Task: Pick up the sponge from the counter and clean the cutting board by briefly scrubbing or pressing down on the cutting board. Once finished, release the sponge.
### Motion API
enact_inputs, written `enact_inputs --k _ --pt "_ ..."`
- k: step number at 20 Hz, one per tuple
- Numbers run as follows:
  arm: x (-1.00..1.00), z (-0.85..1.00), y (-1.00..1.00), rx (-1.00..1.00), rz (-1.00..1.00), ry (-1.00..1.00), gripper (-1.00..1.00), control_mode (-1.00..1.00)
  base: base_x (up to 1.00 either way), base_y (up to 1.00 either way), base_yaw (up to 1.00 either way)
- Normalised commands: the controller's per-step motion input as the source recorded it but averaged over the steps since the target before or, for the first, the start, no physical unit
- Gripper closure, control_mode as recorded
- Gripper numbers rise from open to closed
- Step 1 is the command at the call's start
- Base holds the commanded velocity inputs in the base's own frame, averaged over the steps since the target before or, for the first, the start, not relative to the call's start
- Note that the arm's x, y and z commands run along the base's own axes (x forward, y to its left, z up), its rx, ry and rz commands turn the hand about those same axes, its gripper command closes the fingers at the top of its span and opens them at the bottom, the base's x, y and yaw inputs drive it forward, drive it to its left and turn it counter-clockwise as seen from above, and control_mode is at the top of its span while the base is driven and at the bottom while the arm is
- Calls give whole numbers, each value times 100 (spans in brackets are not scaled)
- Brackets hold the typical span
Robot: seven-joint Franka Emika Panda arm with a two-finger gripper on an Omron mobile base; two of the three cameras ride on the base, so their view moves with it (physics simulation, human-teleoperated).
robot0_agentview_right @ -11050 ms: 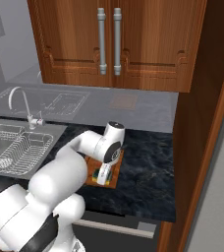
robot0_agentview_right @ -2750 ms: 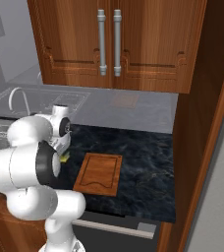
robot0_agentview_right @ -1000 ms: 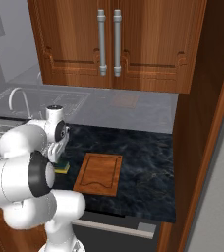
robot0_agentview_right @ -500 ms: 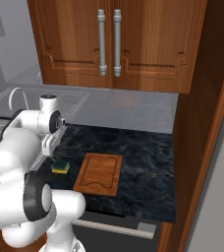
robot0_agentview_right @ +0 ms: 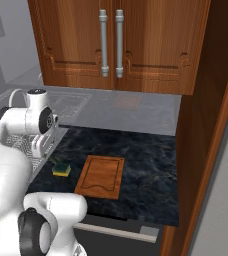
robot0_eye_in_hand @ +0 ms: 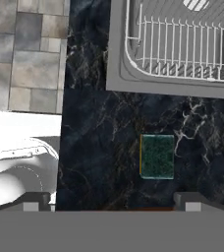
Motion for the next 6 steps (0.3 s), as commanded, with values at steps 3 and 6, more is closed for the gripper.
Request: enact_inputs --k 3,6 --pt "-37 46 0 0 -2 -3 -100 -100 0 0 0" --pt "-45 35 0 0 -5 -5 -100 -100 0 0 0"
